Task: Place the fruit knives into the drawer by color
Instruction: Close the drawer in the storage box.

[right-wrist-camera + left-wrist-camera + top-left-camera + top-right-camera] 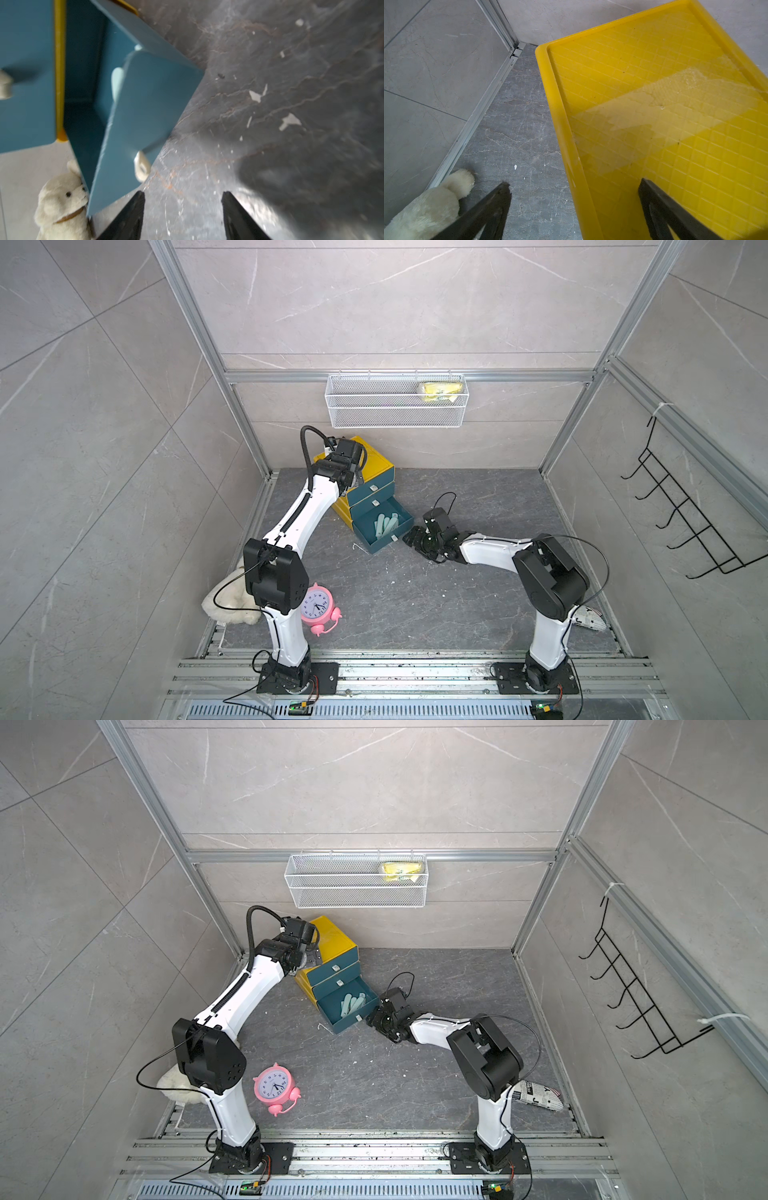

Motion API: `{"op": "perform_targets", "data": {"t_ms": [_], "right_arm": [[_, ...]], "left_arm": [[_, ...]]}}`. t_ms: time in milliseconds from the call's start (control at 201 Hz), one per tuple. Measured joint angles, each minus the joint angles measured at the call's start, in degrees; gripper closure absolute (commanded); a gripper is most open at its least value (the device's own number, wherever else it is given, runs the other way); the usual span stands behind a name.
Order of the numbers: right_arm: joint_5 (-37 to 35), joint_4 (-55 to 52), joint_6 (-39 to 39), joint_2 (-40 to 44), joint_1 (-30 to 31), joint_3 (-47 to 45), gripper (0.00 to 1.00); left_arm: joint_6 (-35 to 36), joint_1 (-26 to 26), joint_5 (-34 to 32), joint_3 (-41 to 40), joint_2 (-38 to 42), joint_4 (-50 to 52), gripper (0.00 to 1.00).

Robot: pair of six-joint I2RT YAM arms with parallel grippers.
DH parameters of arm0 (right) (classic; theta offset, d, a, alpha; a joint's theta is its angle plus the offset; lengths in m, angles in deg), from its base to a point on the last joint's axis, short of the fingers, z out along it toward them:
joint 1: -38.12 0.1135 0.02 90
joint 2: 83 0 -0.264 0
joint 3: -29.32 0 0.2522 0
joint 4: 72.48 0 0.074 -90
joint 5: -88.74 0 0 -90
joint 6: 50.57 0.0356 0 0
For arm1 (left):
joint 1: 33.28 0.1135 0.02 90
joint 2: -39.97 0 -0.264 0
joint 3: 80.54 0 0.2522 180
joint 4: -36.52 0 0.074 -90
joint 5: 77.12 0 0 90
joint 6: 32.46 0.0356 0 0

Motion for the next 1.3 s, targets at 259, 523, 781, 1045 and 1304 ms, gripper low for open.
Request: {"op": "perform_targets", "data": {"t_ms": [259, 523, 781, 1045, 1304], "right_arm": [[1.9, -0.1, 3.9, -8.7, -0.1, 10.9, 0.4], [4.0, -0.5, 8.6, -18.4, -0.1, 24.6, 0.4], [5.1, -0.4, 13.6, -24.0, -0.1, 32.1, 0.39], [6.3, 2.5, 17.3, -26.1, -0.2, 34.1, 0.38], [6.6, 6.3, 17.4, -24.7, -0.2, 30.2, 0.36]], "left_arm": [[0.3, 0.0, 0.3, -0.1, 0.0, -0.2, 0.01], [0.3, 0.0, 1.1, -0.7, 0.0, -1.5, 0.01], [-0.2, 0.0, 1.5, -2.0, 0.0, -4.1, 0.01], [-0.8, 0.0, 1.8, -3.2, 0.0, -6.8, 0.01], [-0.8, 0.0, 1.8, -3.1, 0.0, -7.1, 0.01]]}}
